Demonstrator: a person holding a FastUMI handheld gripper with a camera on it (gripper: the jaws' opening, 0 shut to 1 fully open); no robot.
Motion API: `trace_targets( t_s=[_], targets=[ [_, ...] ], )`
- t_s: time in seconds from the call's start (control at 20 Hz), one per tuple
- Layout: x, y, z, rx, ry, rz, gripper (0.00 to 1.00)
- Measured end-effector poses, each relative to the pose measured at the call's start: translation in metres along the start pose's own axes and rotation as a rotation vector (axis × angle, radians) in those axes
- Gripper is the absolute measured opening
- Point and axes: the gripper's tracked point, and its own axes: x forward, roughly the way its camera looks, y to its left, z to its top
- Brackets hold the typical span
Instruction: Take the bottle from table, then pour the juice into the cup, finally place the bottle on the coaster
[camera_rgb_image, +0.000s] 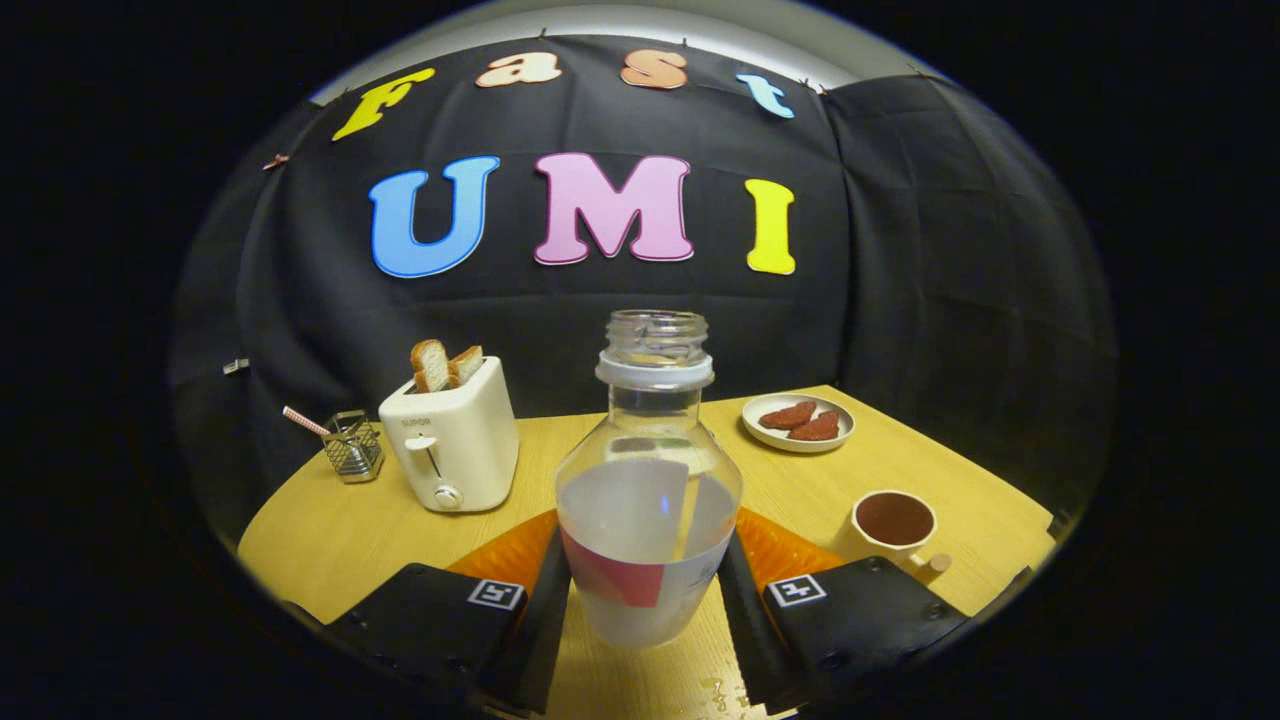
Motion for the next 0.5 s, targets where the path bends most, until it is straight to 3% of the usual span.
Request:
trace_targets(
  t_s=[0.25, 0.5],
  targets=[
    [0.031, 0.027, 0.001, -0.081, -0.05, 0.045, 0.73],
    [0.072, 0.023, -0.009, -0.15, -0.049, -0.006, 0.73]
  ],
)
